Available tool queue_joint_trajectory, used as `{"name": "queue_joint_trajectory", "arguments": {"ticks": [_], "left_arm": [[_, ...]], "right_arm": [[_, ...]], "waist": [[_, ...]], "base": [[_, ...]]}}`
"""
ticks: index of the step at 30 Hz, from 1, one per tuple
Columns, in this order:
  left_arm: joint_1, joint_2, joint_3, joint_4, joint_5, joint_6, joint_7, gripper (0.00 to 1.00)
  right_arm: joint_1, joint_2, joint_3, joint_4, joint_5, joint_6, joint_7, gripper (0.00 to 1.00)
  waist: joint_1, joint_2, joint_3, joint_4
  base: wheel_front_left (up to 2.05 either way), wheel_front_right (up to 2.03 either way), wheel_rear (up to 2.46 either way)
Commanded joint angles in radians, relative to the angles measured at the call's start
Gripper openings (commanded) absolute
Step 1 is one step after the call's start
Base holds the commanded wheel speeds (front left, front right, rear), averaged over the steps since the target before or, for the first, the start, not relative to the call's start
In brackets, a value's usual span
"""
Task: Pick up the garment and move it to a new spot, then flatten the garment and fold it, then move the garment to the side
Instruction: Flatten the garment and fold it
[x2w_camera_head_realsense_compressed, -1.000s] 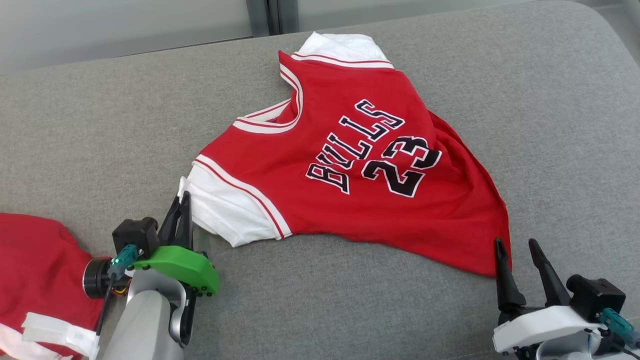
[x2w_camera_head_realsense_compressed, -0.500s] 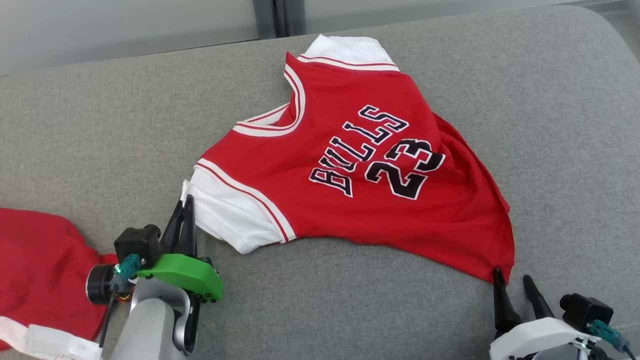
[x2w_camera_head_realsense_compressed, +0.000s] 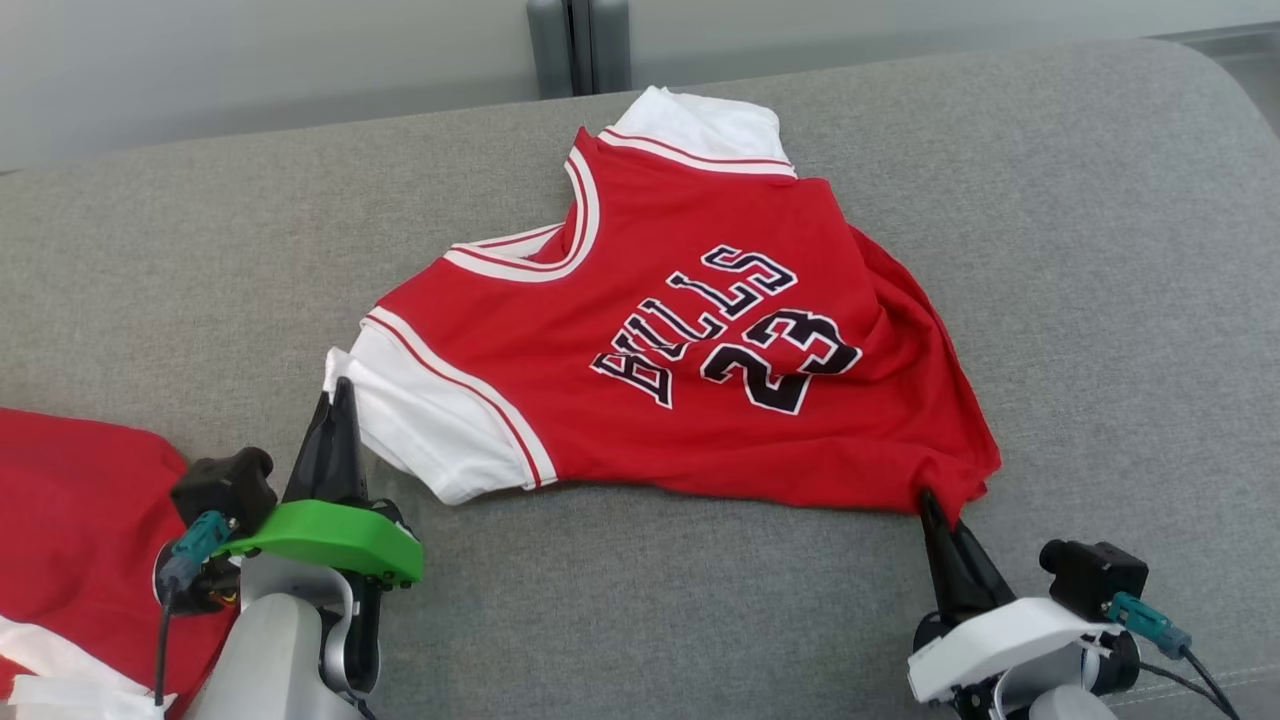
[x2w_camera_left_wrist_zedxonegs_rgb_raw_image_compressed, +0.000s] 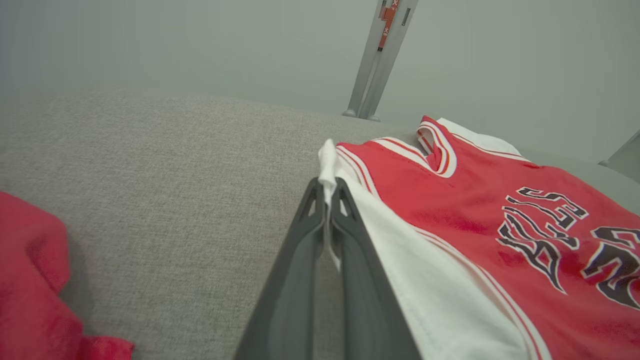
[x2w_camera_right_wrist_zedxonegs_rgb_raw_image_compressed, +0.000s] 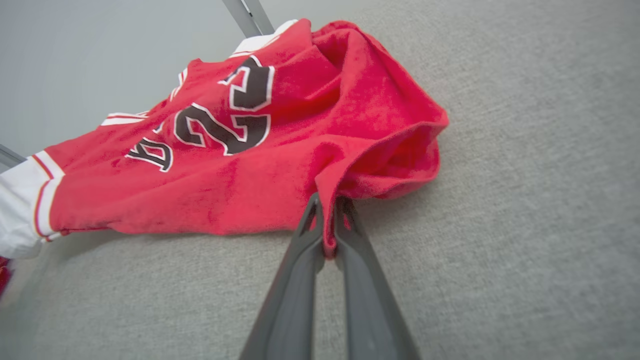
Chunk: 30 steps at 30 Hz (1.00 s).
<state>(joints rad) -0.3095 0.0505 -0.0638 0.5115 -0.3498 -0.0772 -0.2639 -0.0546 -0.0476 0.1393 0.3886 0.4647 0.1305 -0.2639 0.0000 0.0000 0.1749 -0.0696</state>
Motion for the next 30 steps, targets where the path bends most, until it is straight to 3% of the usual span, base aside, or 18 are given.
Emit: {"name": "queue_joint_trajectory", "arguments": {"ticks": [1, 10, 15, 23, 30], "left_arm": [[-0.008, 0.002, 0.006, -0.016, -0.027, -0.007, -0.001, 0.00], [-0.123, 0.002, -0.011, -0.188, -0.133, -0.002, 0.058, 0.00], [-0.252, 0.002, -0.006, -0.324, -0.178, 0.019, 0.153, 0.00], [-0.386, 0.002, 0.024, -0.527, -0.262, 0.124, 0.259, 0.00], [-0.339, 0.002, 0.010, -0.684, -0.327, 0.223, 0.312, 0.00]], "right_arm": [[-0.011, -0.006, 0.000, -0.035, -0.008, 0.000, -0.001, 0.00], [-0.217, -0.116, 0.020, -0.345, 0.061, 0.000, 0.092, 0.00], [-0.411, -0.149, -0.017, -0.405, 0.102, 0.000, 0.191, 0.00], [-0.624, -0.138, -0.090, -0.442, 0.069, 0.000, 0.323, 0.00], [-0.586, -0.090, -0.192, -0.554, 0.021, 0.000, 0.484, 0.00]], "waist": [[0.0000, 0.0000, -0.018, 0.001], [0.0000, 0.0000, -0.085, -0.021], [0.0000, 0.0000, -0.127, -0.023], [0.0000, 0.0000, -0.187, -0.016], [0.0000, 0.0000, -0.191, 0.005]], "base": [[0.00, 0.00, 0.00], [0.00, 0.00, 0.00], [0.00, 0.00, 0.00], [0.00, 0.00, 0.00], [0.00, 0.00, 0.00]]}}
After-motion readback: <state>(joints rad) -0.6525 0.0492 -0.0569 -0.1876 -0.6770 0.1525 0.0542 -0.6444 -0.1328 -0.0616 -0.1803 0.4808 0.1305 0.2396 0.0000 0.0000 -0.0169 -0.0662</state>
